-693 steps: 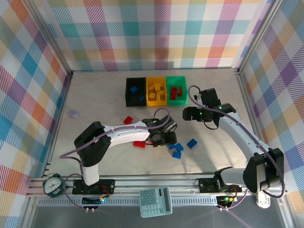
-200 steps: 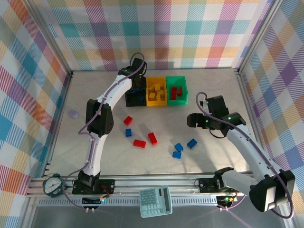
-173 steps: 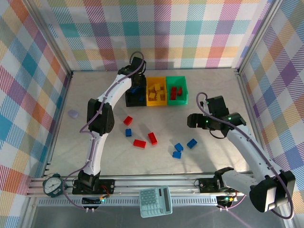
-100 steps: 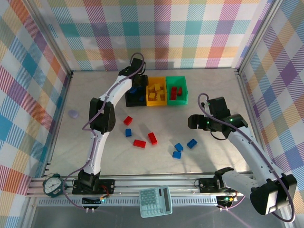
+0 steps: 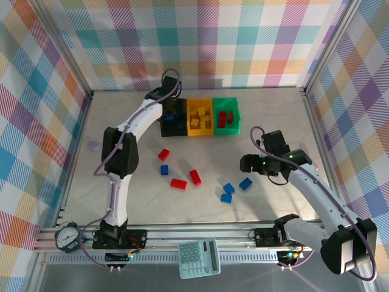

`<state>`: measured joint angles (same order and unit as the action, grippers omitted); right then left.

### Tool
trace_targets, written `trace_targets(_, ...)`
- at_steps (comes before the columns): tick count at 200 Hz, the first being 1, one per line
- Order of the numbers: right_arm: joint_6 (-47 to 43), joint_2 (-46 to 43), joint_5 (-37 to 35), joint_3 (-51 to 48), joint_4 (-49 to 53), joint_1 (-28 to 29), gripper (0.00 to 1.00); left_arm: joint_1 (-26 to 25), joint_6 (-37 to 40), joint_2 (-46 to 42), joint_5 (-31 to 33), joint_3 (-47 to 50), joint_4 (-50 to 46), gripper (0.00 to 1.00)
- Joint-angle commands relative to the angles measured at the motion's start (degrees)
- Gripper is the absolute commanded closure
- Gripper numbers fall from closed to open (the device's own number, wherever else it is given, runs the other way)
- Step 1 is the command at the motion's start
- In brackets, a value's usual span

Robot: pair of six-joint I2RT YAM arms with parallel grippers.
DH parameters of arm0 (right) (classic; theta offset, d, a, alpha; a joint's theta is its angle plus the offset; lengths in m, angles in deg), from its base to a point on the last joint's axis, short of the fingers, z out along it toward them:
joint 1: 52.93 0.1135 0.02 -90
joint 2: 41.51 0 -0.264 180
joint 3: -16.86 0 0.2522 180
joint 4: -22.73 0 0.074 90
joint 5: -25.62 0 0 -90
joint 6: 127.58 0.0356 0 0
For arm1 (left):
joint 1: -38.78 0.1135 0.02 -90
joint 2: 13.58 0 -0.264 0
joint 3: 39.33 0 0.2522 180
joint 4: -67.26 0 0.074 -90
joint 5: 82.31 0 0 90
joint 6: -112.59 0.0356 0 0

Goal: Sort the legos into containers by color

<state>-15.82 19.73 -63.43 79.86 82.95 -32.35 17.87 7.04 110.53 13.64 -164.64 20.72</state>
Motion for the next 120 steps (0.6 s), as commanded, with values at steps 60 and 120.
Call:
trace_targets(60, 12.31, 4.27, -0.24, -7.59, -2.97, 4.03, 0.24, 0.34, -0.36, -24.43, 2.17, 19.56, 4.64, 0.41)
trace_targets(120, 13.20, 9.79, 0.61, -9.21, -8.11, 4.38, 0.30, 0.33, -0.95, -35.46, 1.63, 28.46, 3.07, 0.41)
